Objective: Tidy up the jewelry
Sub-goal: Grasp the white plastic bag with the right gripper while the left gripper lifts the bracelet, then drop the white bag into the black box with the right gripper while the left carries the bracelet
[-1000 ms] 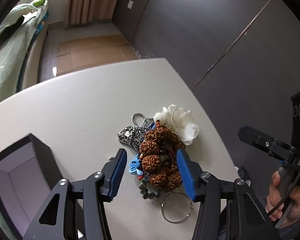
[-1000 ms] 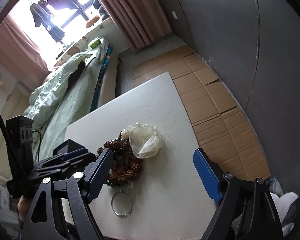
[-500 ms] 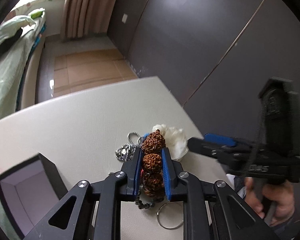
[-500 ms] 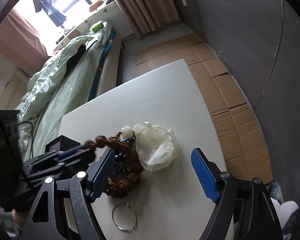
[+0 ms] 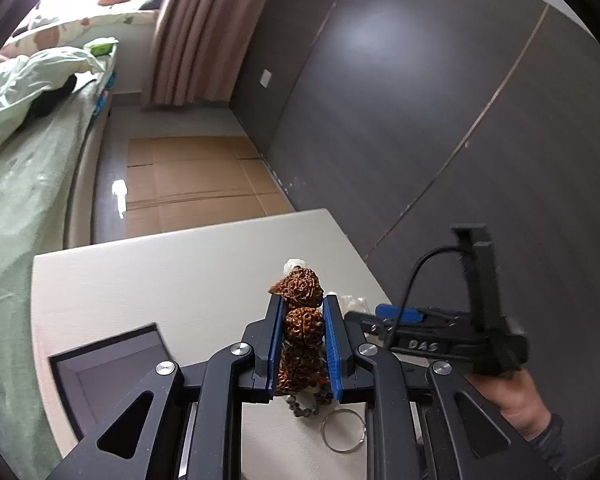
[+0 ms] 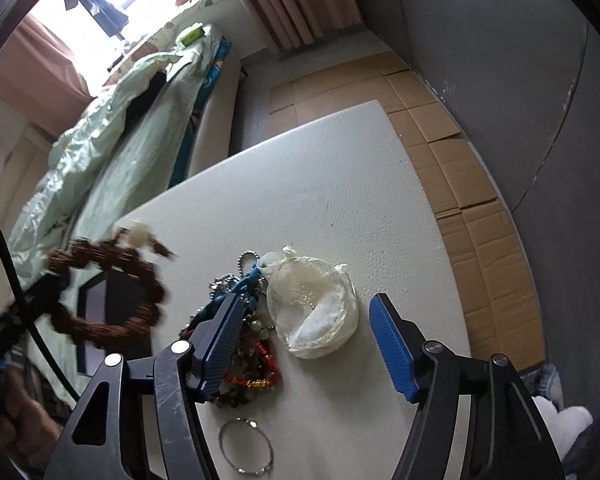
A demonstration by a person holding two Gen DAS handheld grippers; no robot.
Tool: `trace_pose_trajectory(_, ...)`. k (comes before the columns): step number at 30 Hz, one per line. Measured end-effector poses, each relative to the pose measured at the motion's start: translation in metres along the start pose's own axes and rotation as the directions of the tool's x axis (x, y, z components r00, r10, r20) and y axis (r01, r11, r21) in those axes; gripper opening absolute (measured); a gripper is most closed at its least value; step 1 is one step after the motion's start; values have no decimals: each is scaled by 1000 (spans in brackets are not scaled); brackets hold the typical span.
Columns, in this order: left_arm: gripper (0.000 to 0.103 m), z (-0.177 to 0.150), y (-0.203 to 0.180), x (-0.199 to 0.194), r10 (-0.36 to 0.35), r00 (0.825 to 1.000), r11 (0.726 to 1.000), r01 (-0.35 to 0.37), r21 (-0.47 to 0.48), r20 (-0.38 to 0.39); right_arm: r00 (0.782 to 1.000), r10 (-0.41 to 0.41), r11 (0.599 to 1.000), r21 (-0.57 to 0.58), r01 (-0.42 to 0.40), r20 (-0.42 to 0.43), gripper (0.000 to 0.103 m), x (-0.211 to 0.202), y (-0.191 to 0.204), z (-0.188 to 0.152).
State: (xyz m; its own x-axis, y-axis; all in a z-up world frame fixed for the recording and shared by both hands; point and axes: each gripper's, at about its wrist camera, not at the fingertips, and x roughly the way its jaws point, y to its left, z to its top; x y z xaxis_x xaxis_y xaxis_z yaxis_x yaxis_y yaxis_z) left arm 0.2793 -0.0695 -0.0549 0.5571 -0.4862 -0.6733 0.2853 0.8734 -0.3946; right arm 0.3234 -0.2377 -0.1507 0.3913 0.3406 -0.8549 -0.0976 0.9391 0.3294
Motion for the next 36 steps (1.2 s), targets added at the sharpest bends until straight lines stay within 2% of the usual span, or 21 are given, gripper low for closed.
trace_pose_trajectory(4, 20, 3, 8, -12, -5, 1000, 1000, 5, -20, 19, 997, -54, 998, -29, 53, -49, 65, 16, 5, 1)
trace_pose_trajectory(7, 20, 3, 14, -19, -5, 1000, 999, 6, -34, 29, 991, -119, 992, -55, 116, -54, 41, 22, 7, -1)
trace_pose_trajectory(8, 20, 3, 16, -22, -7, 999, 999, 8, -39, 33, 991, -120, 992, -55, 117, -60, 13, 21, 6, -1)
trace_pose_trajectory(9, 20, 3, 18, -26, -6, 999, 999, 8, -43, 38, 992, -105, 994, -38, 102, -70, 4, 21, 3, -3)
trace_pose_trajectory(15, 20, 2, 25, -52, 6, 996, 998, 0, -64, 90, 1000, -8, 1000, -11, 9, 21, 3, -6, 3, -8)
trace_pose_trajectory(24, 20, 0, 44, -91, 35, 987, 995, -19, -101, 155, 985, 108, 994, -39, -104, 131, 3, -36, 36, -15)
trace_pose_trajectory(32, 20, -8, 63, -120, 55, 979, 989, -26, -146, 195, 947, 263, 963, -104, -247, 187, 3, -55, 84, -22)
trace_pose_trajectory(36, 20, -9, 70, -131, 54, 977, 988, -22, -153, 204, 925, 332, 939, -157, -305, 184, 3, -56, 116, -27)
